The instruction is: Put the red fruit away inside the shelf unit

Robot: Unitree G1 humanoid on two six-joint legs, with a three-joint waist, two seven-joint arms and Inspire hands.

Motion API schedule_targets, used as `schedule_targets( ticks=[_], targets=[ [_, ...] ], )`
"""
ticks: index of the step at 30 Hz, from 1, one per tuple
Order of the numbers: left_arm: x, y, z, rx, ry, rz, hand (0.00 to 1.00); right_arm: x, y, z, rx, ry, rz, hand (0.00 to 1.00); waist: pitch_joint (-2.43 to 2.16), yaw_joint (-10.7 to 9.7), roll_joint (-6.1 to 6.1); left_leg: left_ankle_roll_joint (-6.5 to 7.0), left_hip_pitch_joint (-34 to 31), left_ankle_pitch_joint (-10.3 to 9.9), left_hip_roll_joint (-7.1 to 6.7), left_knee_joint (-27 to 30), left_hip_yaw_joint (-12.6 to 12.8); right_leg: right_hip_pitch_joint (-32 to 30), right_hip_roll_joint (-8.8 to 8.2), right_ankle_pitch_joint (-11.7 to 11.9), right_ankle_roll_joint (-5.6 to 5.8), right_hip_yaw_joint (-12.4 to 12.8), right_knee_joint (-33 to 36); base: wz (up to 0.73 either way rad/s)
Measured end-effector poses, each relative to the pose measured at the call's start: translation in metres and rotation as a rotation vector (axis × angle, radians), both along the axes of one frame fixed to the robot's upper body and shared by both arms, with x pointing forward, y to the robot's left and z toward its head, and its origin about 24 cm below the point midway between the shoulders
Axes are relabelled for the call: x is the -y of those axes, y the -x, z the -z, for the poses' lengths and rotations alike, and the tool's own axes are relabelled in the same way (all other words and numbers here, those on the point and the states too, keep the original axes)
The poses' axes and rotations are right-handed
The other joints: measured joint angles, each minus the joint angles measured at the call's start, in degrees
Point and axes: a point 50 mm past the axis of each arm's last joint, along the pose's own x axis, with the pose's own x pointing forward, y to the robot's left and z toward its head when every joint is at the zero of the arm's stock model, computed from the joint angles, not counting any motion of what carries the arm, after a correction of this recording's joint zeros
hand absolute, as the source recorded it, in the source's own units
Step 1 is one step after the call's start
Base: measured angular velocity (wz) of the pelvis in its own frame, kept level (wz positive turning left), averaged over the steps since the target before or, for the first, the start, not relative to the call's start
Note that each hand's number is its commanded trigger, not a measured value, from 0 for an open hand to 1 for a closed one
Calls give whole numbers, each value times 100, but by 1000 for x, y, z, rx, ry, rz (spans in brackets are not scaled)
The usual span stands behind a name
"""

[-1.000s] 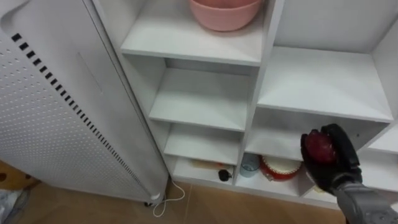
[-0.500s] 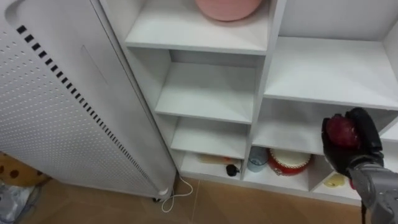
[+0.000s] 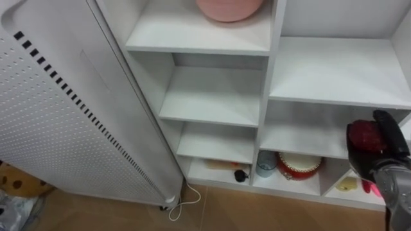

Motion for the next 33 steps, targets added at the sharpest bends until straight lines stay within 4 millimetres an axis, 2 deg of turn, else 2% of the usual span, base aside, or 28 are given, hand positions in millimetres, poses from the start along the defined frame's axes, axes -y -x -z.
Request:
schedule_targets(
  ticks=[7,33],
  targets=[
    [0,3,1,-6,0,3,0,1,0,-4,11,5,4,0,-24,-4,37,3,2,1,0,7,2,-7,-27,-1,0,2,36,0],
    [4,-4,-3,29,8,21,0,0,0,-2,7,6,-16,0,-23,-26,39,1,17,-1,7,11,31,-24,-26,-38,-8,28,83,0]
  ],
)
